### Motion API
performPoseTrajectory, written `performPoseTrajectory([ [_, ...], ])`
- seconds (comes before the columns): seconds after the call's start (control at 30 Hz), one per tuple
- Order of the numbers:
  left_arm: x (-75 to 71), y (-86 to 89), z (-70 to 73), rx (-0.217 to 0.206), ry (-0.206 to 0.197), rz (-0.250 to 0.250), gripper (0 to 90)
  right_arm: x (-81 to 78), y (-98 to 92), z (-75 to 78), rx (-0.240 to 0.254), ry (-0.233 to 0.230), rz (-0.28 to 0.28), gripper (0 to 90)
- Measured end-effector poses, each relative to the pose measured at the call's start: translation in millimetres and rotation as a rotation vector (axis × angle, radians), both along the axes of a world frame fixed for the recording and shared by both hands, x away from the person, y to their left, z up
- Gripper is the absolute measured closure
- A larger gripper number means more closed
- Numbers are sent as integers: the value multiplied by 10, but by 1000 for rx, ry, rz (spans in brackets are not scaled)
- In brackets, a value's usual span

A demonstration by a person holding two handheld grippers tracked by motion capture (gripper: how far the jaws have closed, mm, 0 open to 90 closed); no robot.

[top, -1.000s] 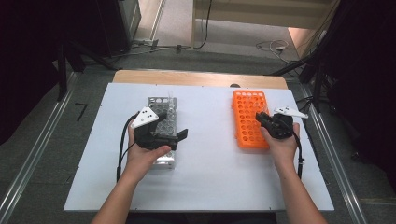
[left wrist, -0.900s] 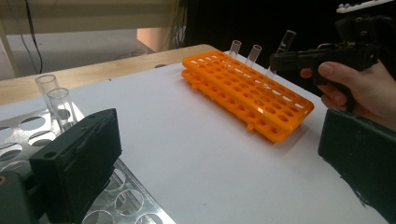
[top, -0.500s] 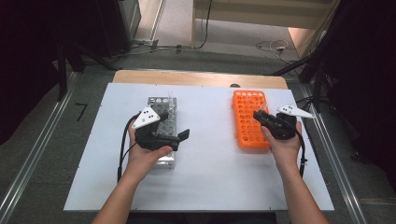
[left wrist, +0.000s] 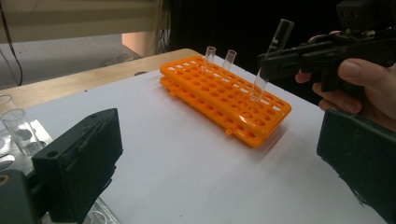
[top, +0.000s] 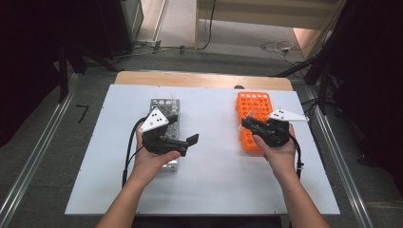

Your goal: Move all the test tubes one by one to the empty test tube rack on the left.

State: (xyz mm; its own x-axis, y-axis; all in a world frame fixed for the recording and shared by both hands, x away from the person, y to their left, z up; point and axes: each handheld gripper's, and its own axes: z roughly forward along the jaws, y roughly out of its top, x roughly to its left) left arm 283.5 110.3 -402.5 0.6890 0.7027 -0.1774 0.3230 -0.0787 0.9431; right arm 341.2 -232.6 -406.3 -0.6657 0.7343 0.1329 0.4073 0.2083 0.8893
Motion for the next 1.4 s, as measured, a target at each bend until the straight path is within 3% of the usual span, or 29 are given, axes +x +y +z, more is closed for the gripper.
performPoseTrajectory([
  [0.4, -30, -124, 40, 0, -8, -47, 20, -129, 263, 2, -5, -1, 122, 740],
  [0.87, -64, -213, 75, -7, -15, -87, 58, -252, 480, -5, -21, -3, 208, 740],
  [1.03, -77, -230, 91, -19, -28, -105, 107, -280, 538, -19, -26, 0, 228, 740],
  [1.4, -113, -284, 105, -35, -52, -149, 328, -349, 657, -39, -36, 4, 266, 740],
])
